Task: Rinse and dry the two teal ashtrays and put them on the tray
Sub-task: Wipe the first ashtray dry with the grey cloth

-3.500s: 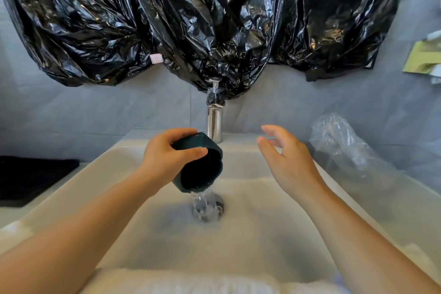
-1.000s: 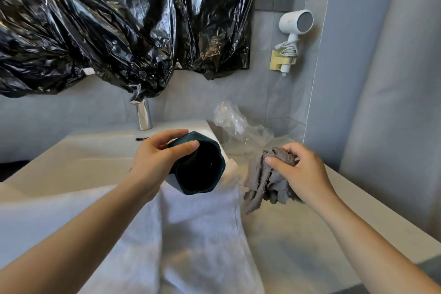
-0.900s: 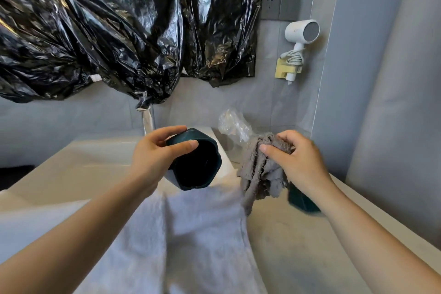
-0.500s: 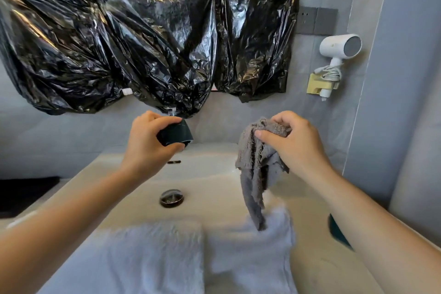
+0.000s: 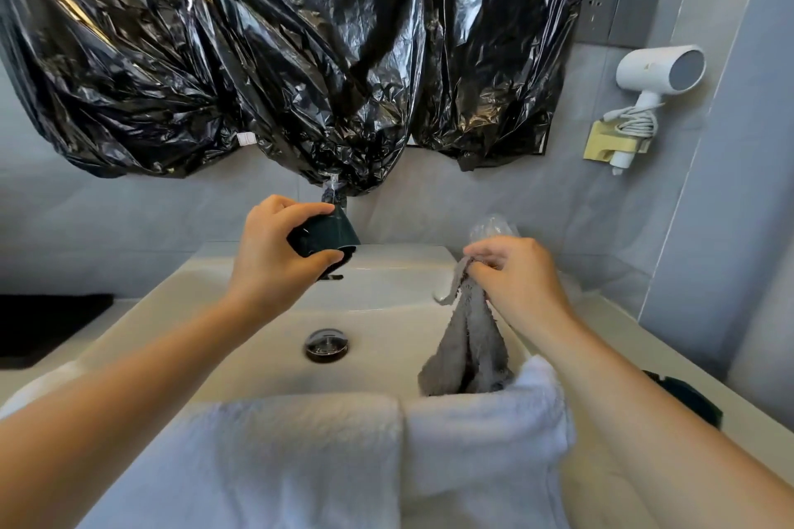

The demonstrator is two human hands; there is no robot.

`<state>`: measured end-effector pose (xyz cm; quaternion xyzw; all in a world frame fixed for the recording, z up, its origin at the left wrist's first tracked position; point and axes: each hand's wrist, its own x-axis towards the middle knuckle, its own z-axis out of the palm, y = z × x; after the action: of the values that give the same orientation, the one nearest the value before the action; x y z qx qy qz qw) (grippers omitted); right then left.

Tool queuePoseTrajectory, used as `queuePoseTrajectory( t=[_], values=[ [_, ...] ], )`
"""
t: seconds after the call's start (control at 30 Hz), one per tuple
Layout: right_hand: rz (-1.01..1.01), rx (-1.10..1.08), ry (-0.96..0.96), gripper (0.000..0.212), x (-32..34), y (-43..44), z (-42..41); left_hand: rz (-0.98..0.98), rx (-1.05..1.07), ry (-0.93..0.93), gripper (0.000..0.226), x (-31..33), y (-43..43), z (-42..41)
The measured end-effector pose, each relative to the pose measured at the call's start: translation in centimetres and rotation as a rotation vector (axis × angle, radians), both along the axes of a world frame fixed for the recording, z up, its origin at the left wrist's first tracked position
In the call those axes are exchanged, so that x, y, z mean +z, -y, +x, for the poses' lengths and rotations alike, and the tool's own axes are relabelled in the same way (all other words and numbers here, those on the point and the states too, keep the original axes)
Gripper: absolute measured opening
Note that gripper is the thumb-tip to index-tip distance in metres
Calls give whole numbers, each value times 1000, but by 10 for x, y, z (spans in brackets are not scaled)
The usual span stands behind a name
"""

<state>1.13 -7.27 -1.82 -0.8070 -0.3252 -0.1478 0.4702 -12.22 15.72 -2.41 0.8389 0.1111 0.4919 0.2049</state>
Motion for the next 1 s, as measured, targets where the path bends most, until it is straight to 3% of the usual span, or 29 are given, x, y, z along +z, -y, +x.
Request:
queuePoseTrajectory(
  t=[0.03,0.13,0.2,0.23,0.33,0.47,0.6,0.77,1.0],
  values=[
    [-12,-9,22,14,0,0,1,-39,-6,-2,49,-1,2,0],
    [-122,-44,-24,42,-3,0,10,-225,-29,33,46,-3,7,3],
    [-130,5,-254,28,-6,-3,10,-416,-78,80,42,-4,6,8],
    [-50,59,-421,15,-9,-5,10,-528,-120,97,40,-7,3,11],
    [246,154,-896,8,-18,-16,12,-851,-227,97,38,-20,-7,20],
    [403,152,-1060,11,-22,-40,16,-1166,-253,109,30,-44,-15,27],
    [580,237,-1217,9,-25,-67,16,-1207,-237,97,35,-54,-26,25],
    [597,380,-1177,20,-43,-97,-6,-1169,-225,116,40,-61,-33,27],
    [60,502,-725,24,-74,-104,-22,-1042,-139,52,44,-65,-28,30]
  ],
)
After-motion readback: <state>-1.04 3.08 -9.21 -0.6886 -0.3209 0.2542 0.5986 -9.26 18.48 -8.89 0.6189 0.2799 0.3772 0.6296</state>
